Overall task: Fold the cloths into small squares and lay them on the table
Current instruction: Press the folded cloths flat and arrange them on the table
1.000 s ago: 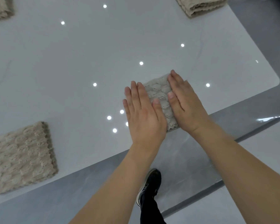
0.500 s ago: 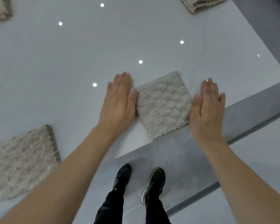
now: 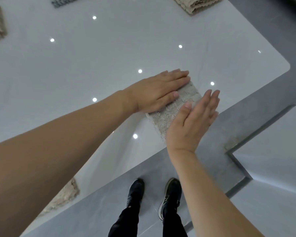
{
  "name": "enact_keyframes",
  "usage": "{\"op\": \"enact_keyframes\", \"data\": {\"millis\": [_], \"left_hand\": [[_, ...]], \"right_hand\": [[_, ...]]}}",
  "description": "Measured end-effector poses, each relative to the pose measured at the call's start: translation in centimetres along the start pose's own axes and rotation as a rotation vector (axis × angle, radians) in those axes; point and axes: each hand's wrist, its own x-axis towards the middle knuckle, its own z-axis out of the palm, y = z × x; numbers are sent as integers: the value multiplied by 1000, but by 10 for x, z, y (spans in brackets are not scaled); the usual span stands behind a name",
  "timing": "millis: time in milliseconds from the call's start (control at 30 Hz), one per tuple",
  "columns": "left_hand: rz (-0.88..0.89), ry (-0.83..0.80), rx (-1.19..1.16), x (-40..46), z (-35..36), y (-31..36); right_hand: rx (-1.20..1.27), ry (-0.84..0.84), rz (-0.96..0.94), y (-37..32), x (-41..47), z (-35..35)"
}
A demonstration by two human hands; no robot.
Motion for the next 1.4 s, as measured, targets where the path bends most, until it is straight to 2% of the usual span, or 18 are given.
{"op": "enact_keyframes", "data": {"millis": [233,367,533,733,933,1067,1400], "left_hand": [[-13,-3,67,-1,4,-2],[-38,9,92,-4,2,-7],[-223,83,66,-8,-5,-14],[-376,168,78,12,-12,1],[-543,338,88,32,-22,-9],[-613,363,98,53,-25,-20],[-927,464,54,127,-30,-9]], "right_hand": [[-207,-98,13,13,-4,-1],[-315,-194,-83,37,-4,-18],[-297,-241,-175,48,32,-45],[-265,-395,-364,36,96,-53],[-327,-548,-560,23,141,-28],[-311,-592,-605,18,176,-11],[-208,-701,-769,21,282,4]]}}
